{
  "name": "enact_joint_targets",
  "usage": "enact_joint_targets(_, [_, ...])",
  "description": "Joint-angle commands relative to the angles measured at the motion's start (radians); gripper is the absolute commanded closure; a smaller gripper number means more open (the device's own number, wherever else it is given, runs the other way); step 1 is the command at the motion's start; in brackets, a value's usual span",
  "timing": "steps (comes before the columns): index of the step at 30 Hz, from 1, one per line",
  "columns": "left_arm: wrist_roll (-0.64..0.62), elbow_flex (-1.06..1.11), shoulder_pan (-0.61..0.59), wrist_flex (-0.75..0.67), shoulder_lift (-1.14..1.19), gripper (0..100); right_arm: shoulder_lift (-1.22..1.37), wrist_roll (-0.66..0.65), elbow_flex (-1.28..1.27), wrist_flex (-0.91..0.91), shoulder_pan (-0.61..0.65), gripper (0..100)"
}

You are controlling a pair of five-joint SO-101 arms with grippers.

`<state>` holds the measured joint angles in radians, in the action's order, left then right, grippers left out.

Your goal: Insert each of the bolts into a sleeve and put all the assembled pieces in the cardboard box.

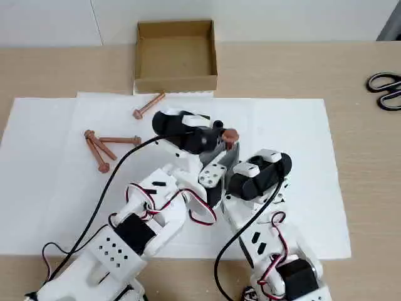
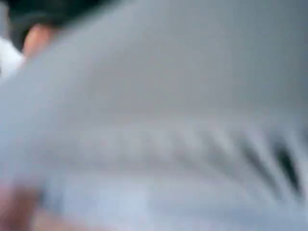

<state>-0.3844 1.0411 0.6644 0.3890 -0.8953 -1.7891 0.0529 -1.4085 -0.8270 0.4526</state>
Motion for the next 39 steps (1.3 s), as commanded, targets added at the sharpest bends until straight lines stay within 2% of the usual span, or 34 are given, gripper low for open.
enact_joint_targets(1, [0.003,-0.012,0.002,0.058,-0.002,99,-0.008,0.006,0.011,0.031,-0.002,99.5])
enact_joint_targets(6, [0.003,-0.015,0.002,0.106,-0.008,97,-0.008,0.006,0.011,0.03,-0.002,99.5])
enact_joint_targets(11, [0.002,-0.036,0.002,0.17,-0.009,78,-0.008,0.006,0.011,0.028,-0.004,99.5])
enact_joint_targets(13, [0.002,-0.077,0.002,0.229,-0.009,73,-0.008,0.006,0.011,0.027,-0.004,99.5])
enact_joint_targets(19, [0.002,-0.252,-0.008,0.437,-0.011,72,-0.008,0.006,0.009,0.024,-0.004,99.5])
enact_joint_targets(22, [0.002,-0.325,-0.052,0.532,-0.011,72,-0.008,0.006,0.009,0.024,-0.004,99.5])
enact_joint_targets(29, [0.003,-0.467,-0.333,0.738,-0.011,72,-0.008,0.005,0.008,0.022,-0.004,99.5])
enact_joint_targets(34, [0.017,-0.516,-0.649,0.937,-0.011,72,0.002,-0.009,0.008,0.022,-0.015,99.5])
enact_joint_targets(39, [0.075,-0.521,-0.911,1.03,-0.011,72,0.113,-0.086,0.086,0.122,-0.163,99.5])
